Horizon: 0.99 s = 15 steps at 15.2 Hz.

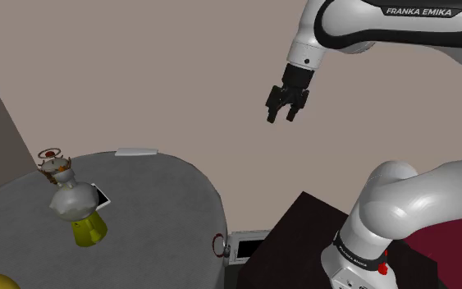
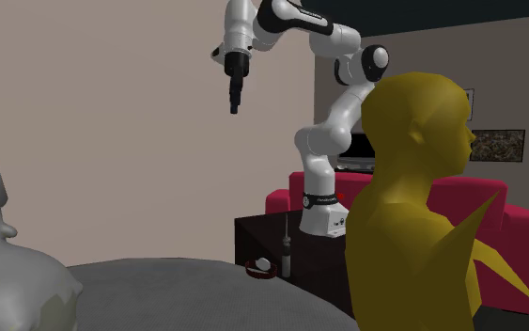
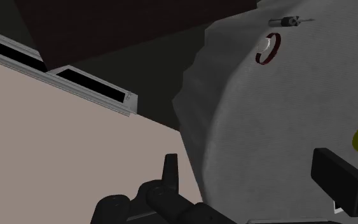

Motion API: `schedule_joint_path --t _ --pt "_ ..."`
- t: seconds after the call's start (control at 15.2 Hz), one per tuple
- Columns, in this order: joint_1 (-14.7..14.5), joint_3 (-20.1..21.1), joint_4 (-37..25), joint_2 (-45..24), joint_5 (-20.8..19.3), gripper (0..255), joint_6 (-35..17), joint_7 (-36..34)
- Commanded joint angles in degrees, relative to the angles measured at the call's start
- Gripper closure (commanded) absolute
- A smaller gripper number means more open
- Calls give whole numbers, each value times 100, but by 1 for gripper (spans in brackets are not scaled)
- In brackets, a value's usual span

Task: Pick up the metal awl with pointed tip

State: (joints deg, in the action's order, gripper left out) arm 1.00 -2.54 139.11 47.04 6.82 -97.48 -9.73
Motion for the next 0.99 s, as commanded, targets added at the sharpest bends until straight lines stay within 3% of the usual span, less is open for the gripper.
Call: schedule_joint_path --t 0.0,0.46,0.92 --pt "0 0 0 0 0 0 0 0" --pt "-189 760 784 -203 442 0 -658 -873" --pt "-463 1547 1270 -825 973 0 -1452 -1733"
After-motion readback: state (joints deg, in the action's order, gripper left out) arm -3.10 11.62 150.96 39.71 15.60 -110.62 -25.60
